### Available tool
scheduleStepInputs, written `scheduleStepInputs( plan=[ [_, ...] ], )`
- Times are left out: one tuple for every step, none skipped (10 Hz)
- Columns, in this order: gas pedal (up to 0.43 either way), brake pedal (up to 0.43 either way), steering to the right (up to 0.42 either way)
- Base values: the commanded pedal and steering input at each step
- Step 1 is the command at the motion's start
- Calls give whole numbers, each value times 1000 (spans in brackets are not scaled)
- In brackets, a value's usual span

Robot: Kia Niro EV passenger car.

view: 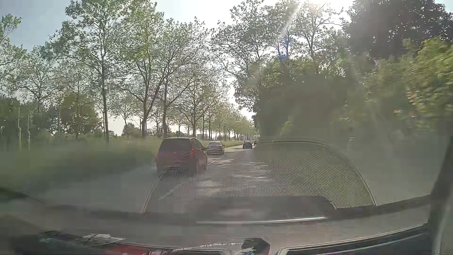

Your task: Follow the waypoints while adhering to traffic rules and regulations

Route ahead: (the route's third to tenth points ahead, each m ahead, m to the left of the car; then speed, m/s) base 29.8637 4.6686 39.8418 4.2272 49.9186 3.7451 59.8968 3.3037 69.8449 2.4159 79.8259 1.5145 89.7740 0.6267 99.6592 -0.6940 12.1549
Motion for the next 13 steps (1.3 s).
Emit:
scheduleStepInputs(
  plan=[
    [138,0,6],
    [138,0,6],
    [138,0,6],
    [138,0,6],
    [138,0,6],
    [138,0,6],
    [138,0,6],
    [138,0,6],
    [138,0,6],
    [138,0,6],
    [138,0,6],
    [138,0,6],
    [150,0,6]
  ],
)
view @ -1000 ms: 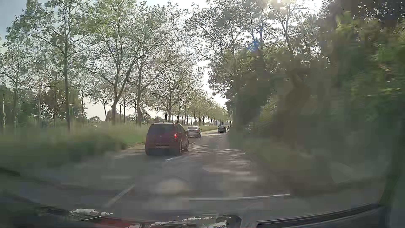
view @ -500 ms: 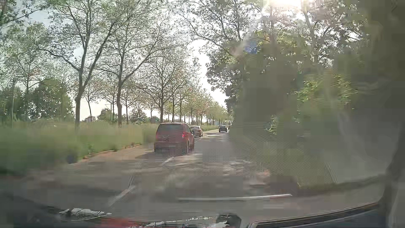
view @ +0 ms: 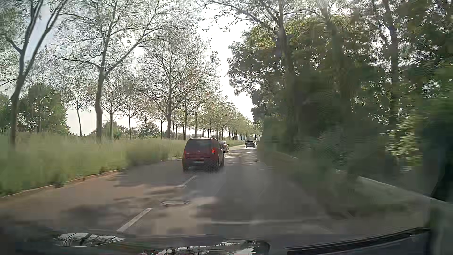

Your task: Follow the waypoints while adhering to traffic rules and regulations

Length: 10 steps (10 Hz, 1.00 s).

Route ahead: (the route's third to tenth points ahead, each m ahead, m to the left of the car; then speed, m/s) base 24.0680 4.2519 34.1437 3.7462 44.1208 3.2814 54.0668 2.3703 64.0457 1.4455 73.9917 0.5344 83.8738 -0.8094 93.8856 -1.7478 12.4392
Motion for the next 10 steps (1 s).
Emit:
scheduleStepInputs(
  plan=[
    [150,0,6],
    [150,0,6],
    [150,0,6],
    [150,0,7],
    [150,0,7],
    [150,0,8],
    [150,0,8],
    [150,0,8],
    [150,0,8],
    [138,0,8]
  ],
)
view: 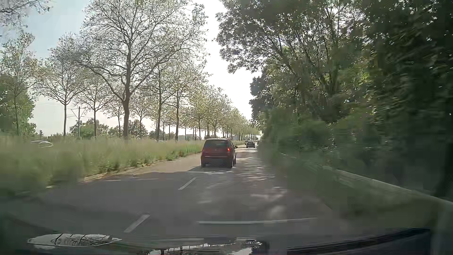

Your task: Follow the waypoints while adhering to traffic rules and regulations

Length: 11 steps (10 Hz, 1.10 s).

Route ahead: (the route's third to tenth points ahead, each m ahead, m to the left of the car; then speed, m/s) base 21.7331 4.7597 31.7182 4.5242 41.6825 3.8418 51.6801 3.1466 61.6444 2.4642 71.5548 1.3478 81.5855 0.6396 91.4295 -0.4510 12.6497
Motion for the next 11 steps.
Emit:
scheduleStepInputs(
  plan=[
    [138,0,8],
    [138,0,8],
    [138,0,8],
    [138,0,8],
    [138,0,8],
    [130,0,8],
    [130,0,8],
    [130,0,8],
    [130,0,8],
    [130,0,8],
    [130,0,8]
  ],
)
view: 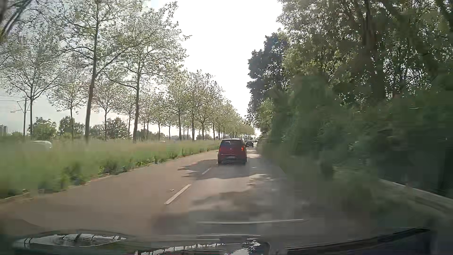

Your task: Follow the waypoints while adhering to traffic rules and regulations

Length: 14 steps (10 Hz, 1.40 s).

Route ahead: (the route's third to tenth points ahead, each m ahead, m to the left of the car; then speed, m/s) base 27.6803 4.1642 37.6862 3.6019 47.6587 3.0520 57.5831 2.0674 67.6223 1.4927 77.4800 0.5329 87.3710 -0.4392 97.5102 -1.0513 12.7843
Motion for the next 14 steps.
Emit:
scheduleStepInputs(
  plan=[
    [130,0,8],
    [130,0,8],
    [130,0,8],
    [130,0,8],
    [130,0,8],
    [130,0,8],
    [130,0,8],
    [130,0,8],
    [130,0,8],
    [130,0,8],
    [130,0,8],
    [130,0,8],
    [130,0,8],
    [130,0,8]
  ],
)
